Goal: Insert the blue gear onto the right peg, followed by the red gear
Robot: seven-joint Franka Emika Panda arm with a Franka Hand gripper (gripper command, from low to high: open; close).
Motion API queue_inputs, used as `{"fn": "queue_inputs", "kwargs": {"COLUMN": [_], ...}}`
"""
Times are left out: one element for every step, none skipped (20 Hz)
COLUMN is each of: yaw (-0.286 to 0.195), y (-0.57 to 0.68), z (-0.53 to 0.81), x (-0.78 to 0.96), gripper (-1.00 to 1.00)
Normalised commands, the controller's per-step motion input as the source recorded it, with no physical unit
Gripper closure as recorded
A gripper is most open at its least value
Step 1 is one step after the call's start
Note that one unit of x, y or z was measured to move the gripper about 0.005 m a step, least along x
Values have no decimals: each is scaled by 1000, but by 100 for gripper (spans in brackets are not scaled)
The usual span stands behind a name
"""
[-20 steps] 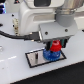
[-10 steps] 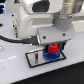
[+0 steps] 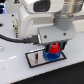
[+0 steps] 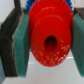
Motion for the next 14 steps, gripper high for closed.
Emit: {"fn": "queue_inputs", "kwargs": {"yaw": [0, 0, 0, 0, 0, 0, 0, 0, 0, 0, 0, 0, 0, 0], "y": [89, 69, 0, 240, 9, -13, -3, 2, 9, -145, -95, -72, -127, -95], "z": [320, 360, 231, 316, -80, 158, 26, 161, 161, 112, 81, -2, 18, -68], "x": [-129, -186, -171, -1, -11, 7, 16, 80, 212, 242, 409, 254, 226, 273], "gripper": [100, 100, 100, 100, 100, 100, 100, 100, 100, 100, 100, 100, 100, 100]}}
